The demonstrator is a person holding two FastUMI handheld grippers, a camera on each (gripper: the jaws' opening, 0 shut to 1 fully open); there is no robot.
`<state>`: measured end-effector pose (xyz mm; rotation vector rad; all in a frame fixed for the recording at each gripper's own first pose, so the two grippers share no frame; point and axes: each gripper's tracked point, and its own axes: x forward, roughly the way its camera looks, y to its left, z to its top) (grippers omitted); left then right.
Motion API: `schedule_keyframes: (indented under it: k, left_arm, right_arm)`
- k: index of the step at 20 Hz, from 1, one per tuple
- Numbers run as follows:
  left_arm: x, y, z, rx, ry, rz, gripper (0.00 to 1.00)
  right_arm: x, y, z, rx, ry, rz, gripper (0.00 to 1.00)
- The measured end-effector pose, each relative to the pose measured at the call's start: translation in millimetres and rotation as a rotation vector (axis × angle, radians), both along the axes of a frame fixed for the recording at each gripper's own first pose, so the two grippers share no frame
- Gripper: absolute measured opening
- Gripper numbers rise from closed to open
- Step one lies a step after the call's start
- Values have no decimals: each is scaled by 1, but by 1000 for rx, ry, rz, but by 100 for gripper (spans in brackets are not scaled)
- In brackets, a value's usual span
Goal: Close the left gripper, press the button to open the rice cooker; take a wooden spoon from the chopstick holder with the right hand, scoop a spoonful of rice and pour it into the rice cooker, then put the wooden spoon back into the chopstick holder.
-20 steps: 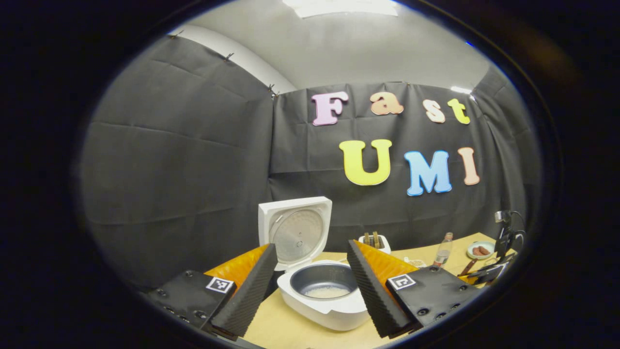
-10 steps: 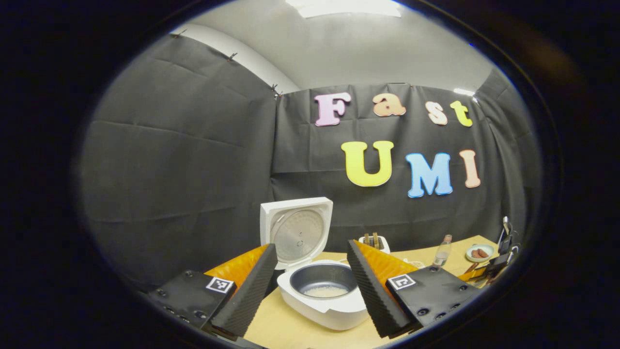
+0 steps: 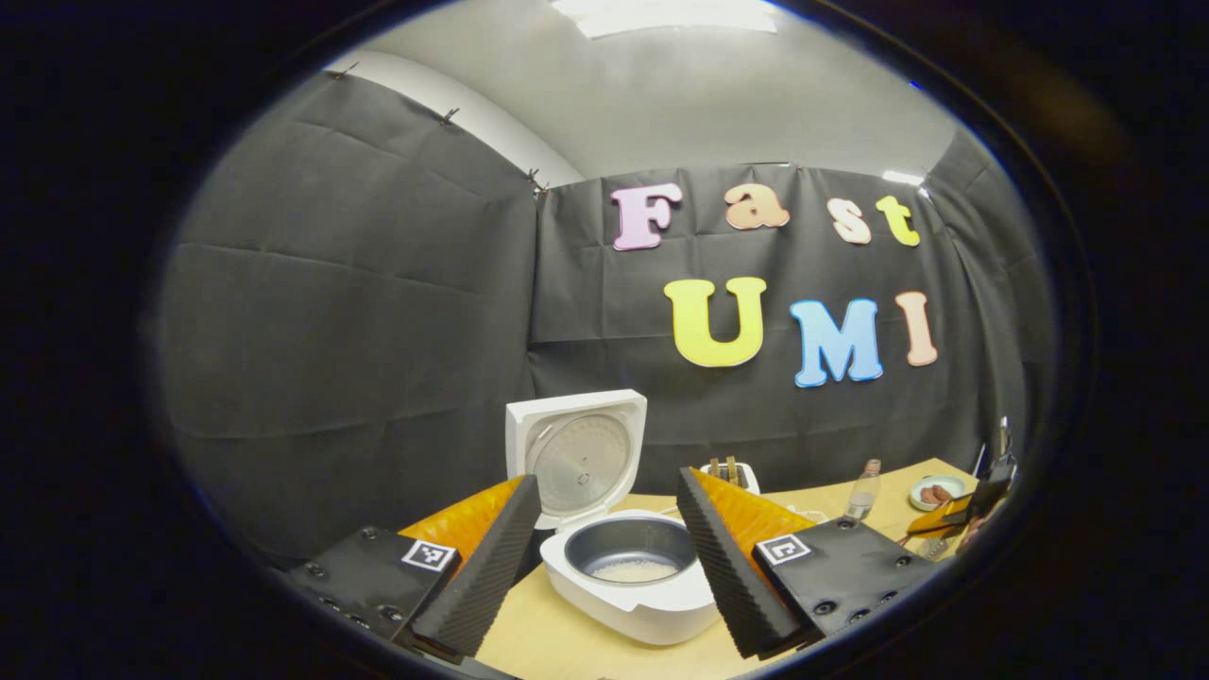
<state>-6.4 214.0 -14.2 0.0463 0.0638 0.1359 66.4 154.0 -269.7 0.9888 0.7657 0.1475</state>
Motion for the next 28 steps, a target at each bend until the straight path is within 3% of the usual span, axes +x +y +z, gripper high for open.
schedule_keyframes:
  k: [4,9,14,28]
  left_arm:
    - [2,-4,-1,4,1,-11,99]
    - [2,-1,-3,-2,-2,-10,99]
    - [0,13,-8,-8,3,14,99]
    - [-35,71,-29,-21,38,135,100]
  right_arm:
    - [13,-3,23,60,-28,-36,12]
    - [24,15,55,212,-45,-56,11]
    - [34,48,81,281,-72,-10,12]
    - [55,154,123,308,-129,133,11]
